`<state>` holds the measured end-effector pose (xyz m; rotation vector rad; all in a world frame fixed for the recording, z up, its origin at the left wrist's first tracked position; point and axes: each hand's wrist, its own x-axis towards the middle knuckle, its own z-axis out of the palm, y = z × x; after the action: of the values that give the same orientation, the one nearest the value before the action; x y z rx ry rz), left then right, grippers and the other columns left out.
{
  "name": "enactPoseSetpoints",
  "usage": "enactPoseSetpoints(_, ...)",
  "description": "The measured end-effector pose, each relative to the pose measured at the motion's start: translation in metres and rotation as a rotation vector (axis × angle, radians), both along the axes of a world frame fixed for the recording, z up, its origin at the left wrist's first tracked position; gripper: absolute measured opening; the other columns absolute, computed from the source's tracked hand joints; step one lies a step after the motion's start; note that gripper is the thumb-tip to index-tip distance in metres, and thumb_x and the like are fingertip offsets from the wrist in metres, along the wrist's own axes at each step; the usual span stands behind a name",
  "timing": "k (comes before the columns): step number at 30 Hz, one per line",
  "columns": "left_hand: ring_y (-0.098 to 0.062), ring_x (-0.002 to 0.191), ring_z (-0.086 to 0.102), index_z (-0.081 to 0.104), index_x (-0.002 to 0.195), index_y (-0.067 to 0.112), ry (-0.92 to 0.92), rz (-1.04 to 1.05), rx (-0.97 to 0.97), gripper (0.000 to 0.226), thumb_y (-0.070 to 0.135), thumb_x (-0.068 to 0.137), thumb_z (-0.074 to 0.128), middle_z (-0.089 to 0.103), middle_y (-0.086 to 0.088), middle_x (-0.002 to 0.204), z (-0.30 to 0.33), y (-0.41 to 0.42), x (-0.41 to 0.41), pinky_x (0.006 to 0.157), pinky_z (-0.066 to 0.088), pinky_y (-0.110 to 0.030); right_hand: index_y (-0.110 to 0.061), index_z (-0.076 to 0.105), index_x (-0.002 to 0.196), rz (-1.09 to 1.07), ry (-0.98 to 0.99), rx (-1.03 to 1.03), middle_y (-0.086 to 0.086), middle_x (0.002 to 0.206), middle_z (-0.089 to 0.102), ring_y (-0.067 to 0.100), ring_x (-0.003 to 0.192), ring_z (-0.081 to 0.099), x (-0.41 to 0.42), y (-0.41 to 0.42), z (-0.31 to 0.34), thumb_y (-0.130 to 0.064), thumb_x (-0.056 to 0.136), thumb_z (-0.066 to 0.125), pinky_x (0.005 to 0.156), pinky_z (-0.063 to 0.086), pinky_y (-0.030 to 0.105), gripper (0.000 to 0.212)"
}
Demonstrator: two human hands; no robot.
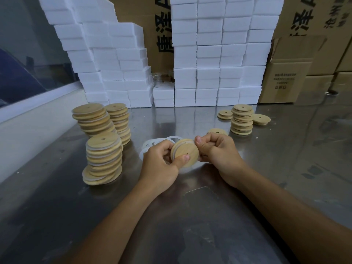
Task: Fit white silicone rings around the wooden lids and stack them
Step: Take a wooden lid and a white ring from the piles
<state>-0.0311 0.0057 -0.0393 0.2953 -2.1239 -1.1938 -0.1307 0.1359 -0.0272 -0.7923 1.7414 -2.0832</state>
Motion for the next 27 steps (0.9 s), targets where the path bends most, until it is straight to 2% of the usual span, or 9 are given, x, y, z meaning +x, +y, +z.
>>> enactPoseSetpoints(2,-0.014,0.071,0.067,0.066,0.085,0.007,0.006,-0.008,0.015,0.018,0.013,0.076,0.081,0.071,-0.002,0.077,0.0002,-0.0002,0.0004,0.066,0.056,-0.029,-0.005,0.062,0.075,0.007,0.0,-0.003,0.0,0.054,0.064,0.012,0.058,0.061,-0.0001,0.0002,-0.0001,-0.015,0.091,0.066,0.061,0.056,0.025,0.019)
enactPoseSetpoints(6,-0.017,0.07,0.068,0.067,0.084,0.01,-0.008,-0.002,0.072,0.016,0.015,0.077,0.08,0.071,-0.002,0.077,-0.0003,-0.0017,0.0003,0.065,0.059,-0.042,-0.007,0.064,0.075,0.013,0.016,0.004,0.005,0.063,0.069,0.015,0.064,0.064,0.001,0.0006,0.0006,-0.02,0.088,0.07,0.063,0.058,0.027,0.019)
enactPoseSetpoints(9,-0.015,0.066,0.068,0.068,0.081,0.018,0.001,0.008,0.136,0.014,0.015,0.076,0.081,0.072,0.001,0.074,-0.0006,-0.0025,-0.0004,0.065,0.06,-0.046,-0.009,0.066,0.075,-0.001,0.045,-0.003,0.008,0.069,0.072,0.015,0.065,0.066,0.0019,0.0007,-0.0003,-0.02,0.088,0.071,0.06,0.057,0.026,0.017)
enactPoseSetpoints(16,-0.014,0.066,0.07,0.068,0.079,0.026,0.006,0.027,0.216,0.014,0.021,0.076,0.081,0.074,0.003,0.076,-0.0018,-0.0044,-0.0016,0.061,0.058,-0.036,-0.016,0.068,0.078,-0.033,0.154,0.038,-0.002,0.069,0.072,0.01,0.067,0.069,0.0027,0.0004,-0.0015,-0.017,0.087,0.072,0.055,0.053,0.022,0.01)
enactPoseSetpoints(20,-0.013,0.065,0.068,0.068,0.083,0.023,-0.027,0.02,0.175,0.016,0.021,0.075,0.082,0.073,0.003,0.077,-0.0032,-0.0049,-0.0019,0.063,0.058,-0.035,-0.015,0.068,0.081,-0.031,0.18,0.11,-0.006,0.068,0.071,0.005,0.067,0.066,0.0015,-0.0011,-0.0028,-0.019,0.092,0.067,0.057,0.053,0.022,0.011)
enactPoseSetpoints(24,-0.01,0.058,0.064,0.067,0.079,0.022,-0.023,0.012,0.163,0.015,0.019,0.075,0.082,0.072,0.002,0.073,-0.0041,-0.0051,-0.002,0.06,0.055,-0.033,-0.013,0.066,0.082,-0.004,0.167,0.116,-0.007,0.067,0.068,0.003,0.066,0.063,0.0011,-0.0008,-0.0023,-0.014,0.096,0.061,0.059,0.054,0.022,0.014)
enactPoseSetpoints(27,-0.014,0.056,0.065,0.067,0.075,0.021,-0.015,0.028,0.172,0.016,0.021,0.074,0.083,0.072,0.0,0.069,-0.0039,-0.0045,-0.0025,0.059,0.057,-0.038,-0.014,0.064,0.08,0.001,0.159,0.113,-0.008,0.064,0.065,0.003,0.064,0.061,0.0016,-0.0011,-0.0015,-0.012,0.097,0.059,0.059,0.053,0.022,0.018)
